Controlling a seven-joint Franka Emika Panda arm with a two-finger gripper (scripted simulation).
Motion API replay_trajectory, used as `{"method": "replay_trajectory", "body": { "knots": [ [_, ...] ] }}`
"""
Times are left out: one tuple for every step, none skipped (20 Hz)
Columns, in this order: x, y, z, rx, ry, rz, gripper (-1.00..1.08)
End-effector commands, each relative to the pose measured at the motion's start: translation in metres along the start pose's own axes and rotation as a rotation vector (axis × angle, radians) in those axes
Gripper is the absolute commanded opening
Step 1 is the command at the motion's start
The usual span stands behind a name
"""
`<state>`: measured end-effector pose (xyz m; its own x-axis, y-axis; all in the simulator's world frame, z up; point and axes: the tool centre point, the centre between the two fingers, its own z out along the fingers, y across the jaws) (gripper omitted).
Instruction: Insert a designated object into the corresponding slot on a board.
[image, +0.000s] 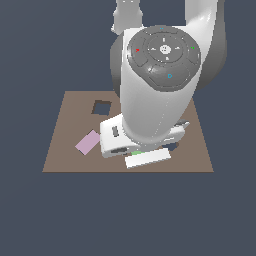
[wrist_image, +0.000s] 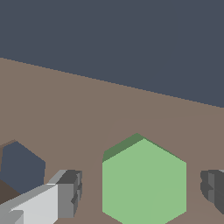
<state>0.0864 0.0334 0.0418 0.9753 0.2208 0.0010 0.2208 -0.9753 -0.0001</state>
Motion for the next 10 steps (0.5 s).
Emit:
{"method": "replay_trajectory", "body": {
  "knots": [
    [-0.0003, -0.0003, 0.0082, 0.0, -0.001, -0.001, 1.0],
    [-0.0003, -0.0002, 0.0103, 0.0, -0.001, -0.001, 1.0],
    [-0.0003, -0.0001, 0.0115, 0.0, -0.001, -0.001, 1.0],
    [-0.0003, -0.0001, 0.0119, 0.0, -0.001, -0.001, 1.0],
    [-0.0003, -0.0001, 0.0119, 0.0, -0.001, -0.001, -1.0],
    [-0.0003, -0.0001, 0.0119, 0.0, -0.001, -0.001, -1.0],
    [-0.0003, -0.0001, 0.0119, 0.0, -0.001, -0.001, -1.0],
    [-0.0003, -0.0001, 0.0119, 0.0, -0.001, -0.001, -1.0],
    [-0.0003, -0.0001, 0.0119, 0.0, -0.001, -0.001, -1.0],
    [-0.0003, -0.0001, 0.0119, 0.0, -0.001, -0.001, -1.0]
  ]
}}
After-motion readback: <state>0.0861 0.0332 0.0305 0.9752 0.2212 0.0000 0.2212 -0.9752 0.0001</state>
